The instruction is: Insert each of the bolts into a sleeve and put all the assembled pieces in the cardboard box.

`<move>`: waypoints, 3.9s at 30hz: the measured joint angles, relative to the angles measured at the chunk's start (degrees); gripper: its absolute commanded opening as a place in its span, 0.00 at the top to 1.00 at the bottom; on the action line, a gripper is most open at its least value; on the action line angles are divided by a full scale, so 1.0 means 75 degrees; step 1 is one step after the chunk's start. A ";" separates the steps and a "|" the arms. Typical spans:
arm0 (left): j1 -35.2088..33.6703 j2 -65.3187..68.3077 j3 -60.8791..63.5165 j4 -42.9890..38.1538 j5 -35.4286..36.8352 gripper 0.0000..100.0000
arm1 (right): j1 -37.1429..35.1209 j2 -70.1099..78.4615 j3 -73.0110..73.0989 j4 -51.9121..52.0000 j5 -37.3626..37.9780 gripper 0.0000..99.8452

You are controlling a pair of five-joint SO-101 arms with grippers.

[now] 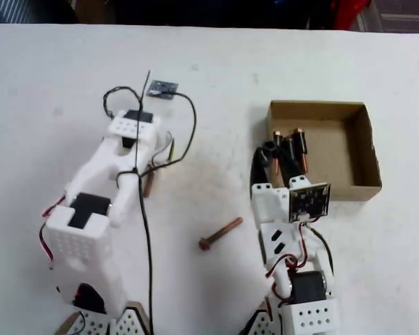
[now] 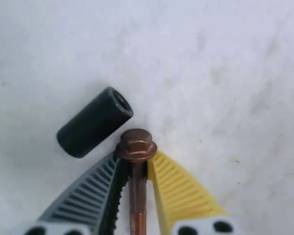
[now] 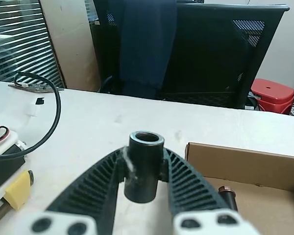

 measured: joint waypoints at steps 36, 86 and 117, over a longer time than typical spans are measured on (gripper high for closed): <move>-0.0481 -0.7033 0.3681 0.1301 -0.1348 0.98 | -0.2485 0.0000 0.0000 0.0000 0.0000 0.98; 0.2110 -1.5062 0.7959 -0.4466 0.0633 0.98 | -0.3903 0.0000 0.0000 -0.0832 0.0000 0.98; 0.2145 -1.3632 0.6177 -0.2801 0.1653 0.98 | -0.4185 0.0000 0.0000 -0.0621 0.1067 0.98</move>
